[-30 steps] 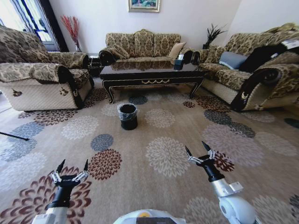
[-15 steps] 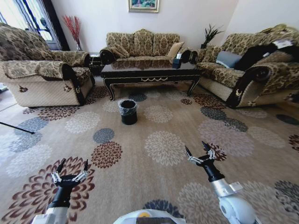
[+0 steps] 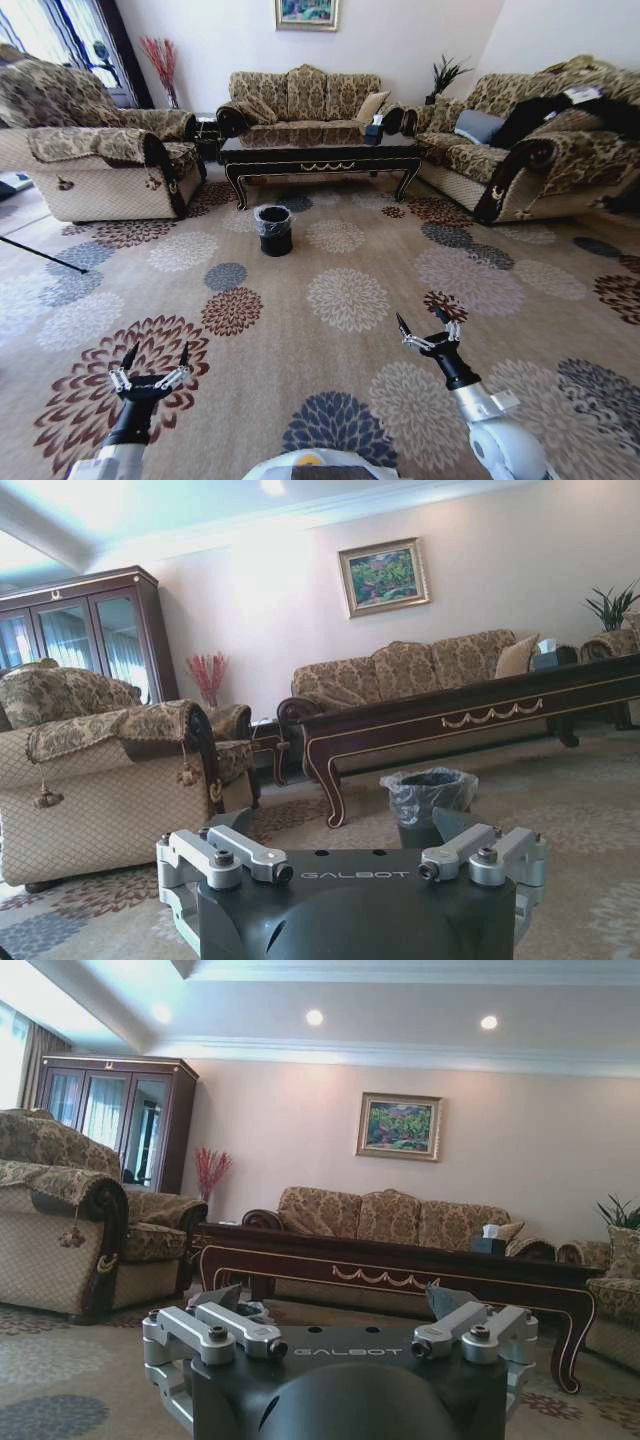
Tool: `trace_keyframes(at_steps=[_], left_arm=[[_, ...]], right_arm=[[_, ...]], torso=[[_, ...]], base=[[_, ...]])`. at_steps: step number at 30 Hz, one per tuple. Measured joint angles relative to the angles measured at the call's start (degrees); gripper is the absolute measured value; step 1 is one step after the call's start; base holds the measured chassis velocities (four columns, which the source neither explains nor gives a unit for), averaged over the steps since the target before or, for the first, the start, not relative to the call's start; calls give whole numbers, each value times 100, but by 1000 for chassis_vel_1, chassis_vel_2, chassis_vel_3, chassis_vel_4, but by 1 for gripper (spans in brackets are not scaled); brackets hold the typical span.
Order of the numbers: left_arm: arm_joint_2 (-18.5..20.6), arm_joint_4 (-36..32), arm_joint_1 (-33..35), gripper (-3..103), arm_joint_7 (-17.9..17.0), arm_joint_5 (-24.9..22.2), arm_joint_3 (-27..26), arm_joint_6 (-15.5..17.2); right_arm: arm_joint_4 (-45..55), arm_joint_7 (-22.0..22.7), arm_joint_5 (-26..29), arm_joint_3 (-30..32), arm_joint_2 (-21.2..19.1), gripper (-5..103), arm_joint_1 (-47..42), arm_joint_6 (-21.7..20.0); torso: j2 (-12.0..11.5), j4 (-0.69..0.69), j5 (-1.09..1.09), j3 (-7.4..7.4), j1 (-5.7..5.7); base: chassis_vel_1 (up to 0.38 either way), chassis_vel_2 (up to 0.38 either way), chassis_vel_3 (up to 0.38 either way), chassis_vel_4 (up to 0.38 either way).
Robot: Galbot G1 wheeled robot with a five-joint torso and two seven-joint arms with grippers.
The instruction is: Move to the front of the table and pick up the trash from the floor, then place it into the trash bin.
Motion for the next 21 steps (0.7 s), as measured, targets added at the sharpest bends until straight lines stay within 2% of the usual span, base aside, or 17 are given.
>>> trace_keyframes(at_steps=[9,21], left_arm=[[0,0,0,100,0,0,0,0],[0,0,0,100,0,0,0,0]], right_arm=[[0,0,0,0,0,100,0,0],[0,0,0,0,0,100,0,0]], torso=[[61,-1,0,54,3],[353,-1,0,348,0]], base=[[-6,5,1,-3],[0,0,0,0]])
